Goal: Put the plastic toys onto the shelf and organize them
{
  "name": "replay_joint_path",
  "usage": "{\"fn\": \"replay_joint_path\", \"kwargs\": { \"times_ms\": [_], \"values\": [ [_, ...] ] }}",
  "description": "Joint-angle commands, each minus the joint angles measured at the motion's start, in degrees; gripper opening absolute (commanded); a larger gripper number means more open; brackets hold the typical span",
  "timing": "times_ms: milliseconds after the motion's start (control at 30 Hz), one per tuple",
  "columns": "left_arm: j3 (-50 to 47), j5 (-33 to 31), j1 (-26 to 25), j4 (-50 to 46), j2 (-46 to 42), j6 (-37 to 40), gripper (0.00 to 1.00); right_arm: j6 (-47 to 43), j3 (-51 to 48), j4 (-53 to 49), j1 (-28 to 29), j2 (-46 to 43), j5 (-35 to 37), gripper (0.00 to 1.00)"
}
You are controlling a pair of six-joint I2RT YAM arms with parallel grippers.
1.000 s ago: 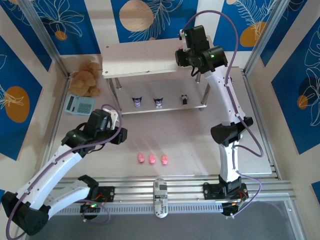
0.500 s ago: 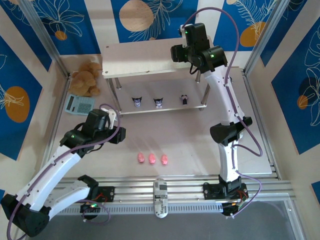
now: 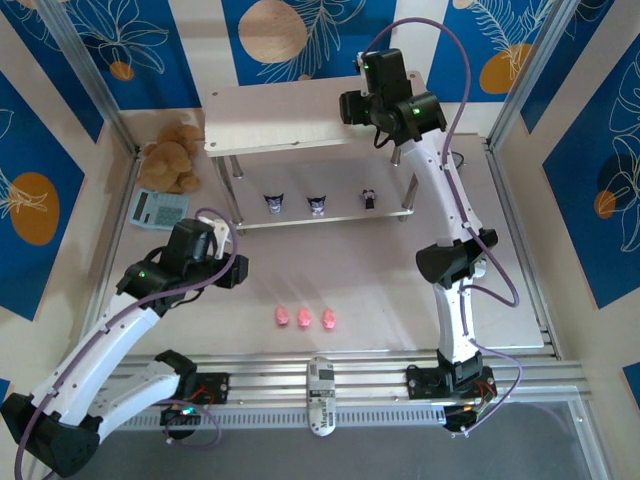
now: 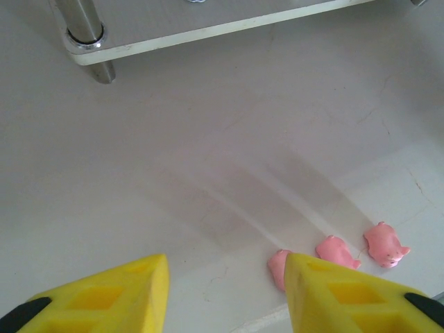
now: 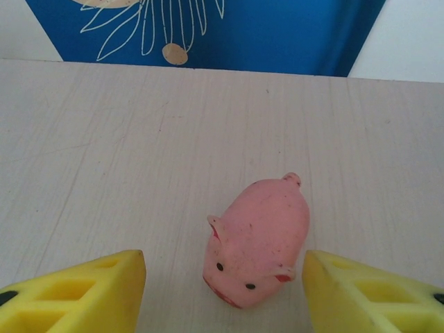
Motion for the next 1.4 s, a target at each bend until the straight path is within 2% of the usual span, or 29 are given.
{"fn": "replay_joint_path", "kwargs": {
  "times_ms": [0, 67, 333, 467, 767, 1367],
  "values": [
    [0.3, 0.8, 0.9, -1.2, -1.3, 0.8, 0.48, 1.0, 1.8, 1.4, -0.3, 1.1, 0.6, 0.6],
    [0.1, 0.8, 1.1, -1.4, -1.4, 0.8, 0.48, 1.2, 2.0, 1.5, -0.5, 1.4, 0.3, 0.57],
    [-0.3, 0.8, 1.7, -1.5, -1.7, 1.0, 0.48, 1.2, 2.1, 0.4, -0.6, 1.3, 0.0, 0.37],
    [-0.5, 1.0, 1.9, -1.4, -1.7, 1.0, 0.48, 0.6, 1.9, -1.2, -0.6, 0.3, -0.7, 0.31],
    [-0.7, 1.4, 1.9, -1.1, -2.0, 0.5, 0.48, -1.7, -1.9, -3.9, -1.2, -5.1, -4.2, 0.29],
    [-0.3, 1.3, 2.0, -1.9, -3.1, 0.0, 0.48, -3.1, -4.8, -6.9, -2.2, -5.5, -12.6, 0.28]
  ]
}}
